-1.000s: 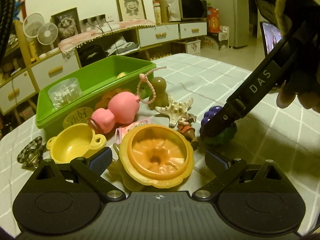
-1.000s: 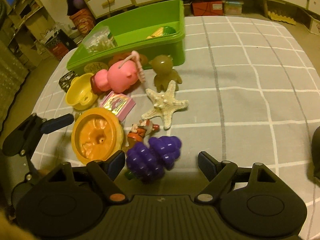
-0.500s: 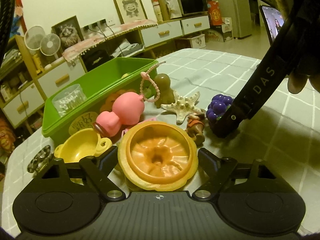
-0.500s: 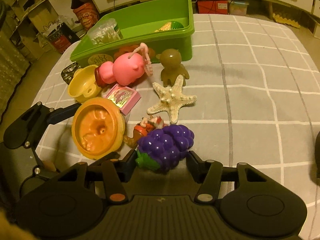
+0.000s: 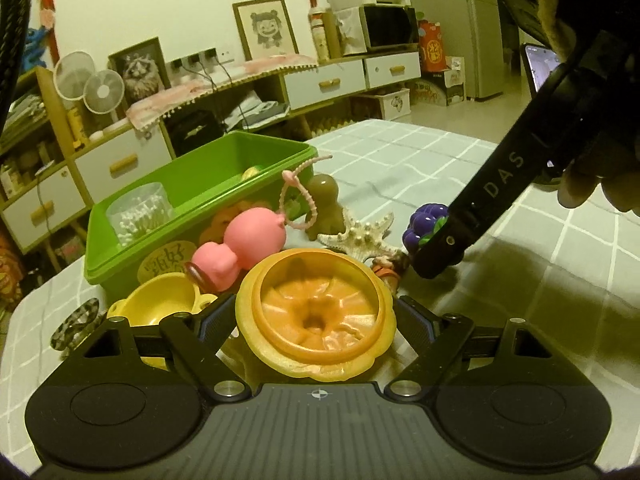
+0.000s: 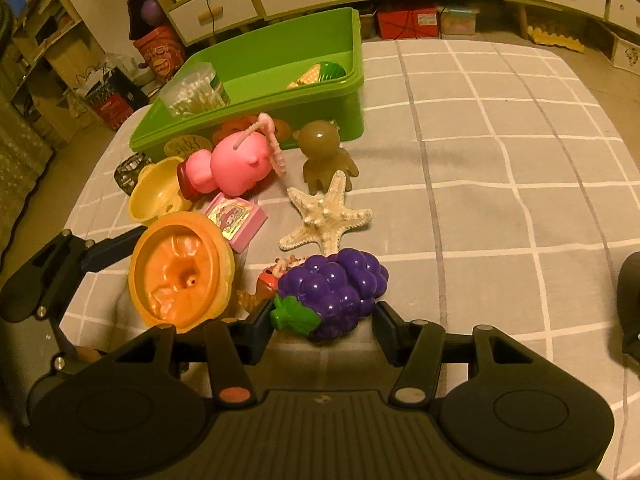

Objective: Organize rigid objects
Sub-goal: 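Grasp the orange toy dish with the left tool while the right tool grasps the purple grapes, then carry the orange dish and grapes into the green tub and release both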

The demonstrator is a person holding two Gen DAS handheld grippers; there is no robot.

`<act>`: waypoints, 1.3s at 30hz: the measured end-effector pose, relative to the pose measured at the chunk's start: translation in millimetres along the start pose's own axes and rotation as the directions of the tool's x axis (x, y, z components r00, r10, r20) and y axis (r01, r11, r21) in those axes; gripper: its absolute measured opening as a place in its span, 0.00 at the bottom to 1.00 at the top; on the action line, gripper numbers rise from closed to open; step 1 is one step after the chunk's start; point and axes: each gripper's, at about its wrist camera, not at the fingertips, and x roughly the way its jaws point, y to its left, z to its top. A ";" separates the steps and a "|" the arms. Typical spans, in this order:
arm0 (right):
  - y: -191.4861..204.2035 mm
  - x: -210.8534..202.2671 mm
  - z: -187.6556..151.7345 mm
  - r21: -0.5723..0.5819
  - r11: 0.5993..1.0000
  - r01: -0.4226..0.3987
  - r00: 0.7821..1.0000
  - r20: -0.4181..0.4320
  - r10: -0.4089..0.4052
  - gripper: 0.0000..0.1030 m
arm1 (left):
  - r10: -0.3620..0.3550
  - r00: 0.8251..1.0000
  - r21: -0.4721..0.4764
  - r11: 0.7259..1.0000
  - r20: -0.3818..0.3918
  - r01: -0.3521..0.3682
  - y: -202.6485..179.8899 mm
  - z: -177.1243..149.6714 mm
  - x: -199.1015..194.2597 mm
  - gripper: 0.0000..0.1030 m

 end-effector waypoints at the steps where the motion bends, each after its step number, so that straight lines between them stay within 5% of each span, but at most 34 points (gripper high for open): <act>1: -0.5 -1.1 0.6 0.004 1.000 -0.002 1.000 0.004 0.002 0.37 | -0.002 1.000 -0.001 1.000 0.002 0.002 -0.1 0.5 -0.4 0.84; 27: 16.0 -27.2 39.2 0.083 0.993 -0.080 0.990 0.121 0.069 0.37 | -0.016 0.999 -0.210 0.977 0.029 0.021 40.1 28.8 -12.3 0.84; 39: 22.6 -29.5 73.6 0.131 0.984 -0.117 0.982 0.163 0.095 0.37 | 0.039 0.999 -0.234 0.972 0.023 -0.033 63.9 52.8 -5.6 0.84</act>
